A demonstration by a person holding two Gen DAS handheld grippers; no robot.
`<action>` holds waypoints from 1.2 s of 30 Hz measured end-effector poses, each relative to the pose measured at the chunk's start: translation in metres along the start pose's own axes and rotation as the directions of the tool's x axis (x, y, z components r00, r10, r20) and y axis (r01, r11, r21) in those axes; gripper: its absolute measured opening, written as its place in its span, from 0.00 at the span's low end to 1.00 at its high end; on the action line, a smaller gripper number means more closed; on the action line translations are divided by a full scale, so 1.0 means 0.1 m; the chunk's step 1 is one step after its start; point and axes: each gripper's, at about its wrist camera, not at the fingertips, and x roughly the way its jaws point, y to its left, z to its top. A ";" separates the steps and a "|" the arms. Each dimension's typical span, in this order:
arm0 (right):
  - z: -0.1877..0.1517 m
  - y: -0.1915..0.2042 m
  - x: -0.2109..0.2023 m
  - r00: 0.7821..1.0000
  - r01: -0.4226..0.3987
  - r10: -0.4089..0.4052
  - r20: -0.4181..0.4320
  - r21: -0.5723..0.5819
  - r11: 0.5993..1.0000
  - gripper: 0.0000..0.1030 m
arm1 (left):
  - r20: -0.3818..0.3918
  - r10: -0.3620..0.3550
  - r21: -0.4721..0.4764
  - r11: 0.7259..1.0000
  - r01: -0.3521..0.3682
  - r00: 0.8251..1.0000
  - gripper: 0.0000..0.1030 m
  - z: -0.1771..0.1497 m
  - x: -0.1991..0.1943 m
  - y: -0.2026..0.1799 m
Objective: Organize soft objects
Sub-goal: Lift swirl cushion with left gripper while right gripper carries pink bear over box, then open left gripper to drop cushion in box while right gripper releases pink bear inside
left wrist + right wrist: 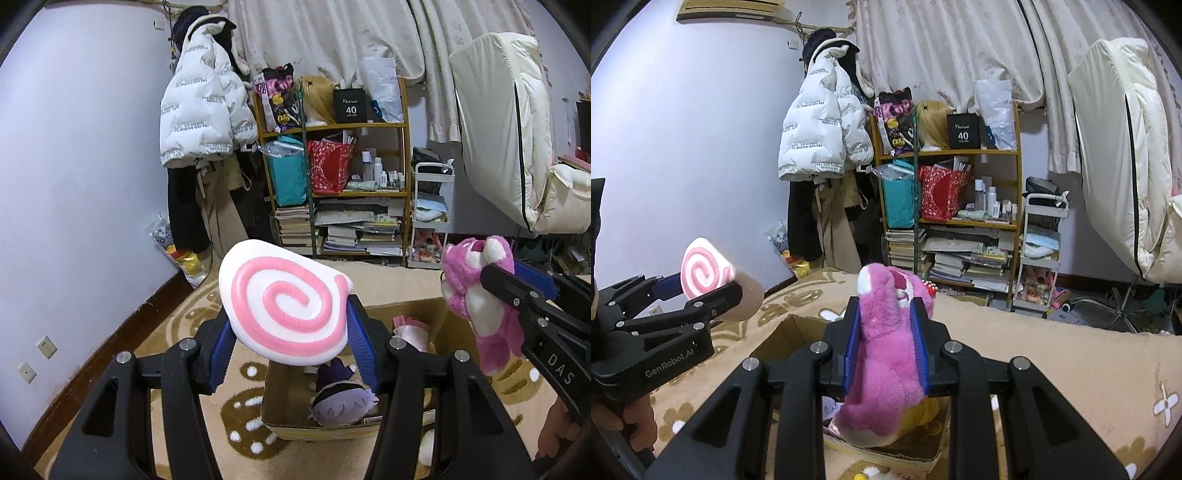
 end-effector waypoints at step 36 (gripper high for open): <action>-0.36 -0.20 0.36 0.981 -0.071 0.092 -0.171 0.125 0.990 0.31 | -0.219 -0.057 -0.001 0.998 0.058 0.974 0.82 -0.48 0.55 -0.11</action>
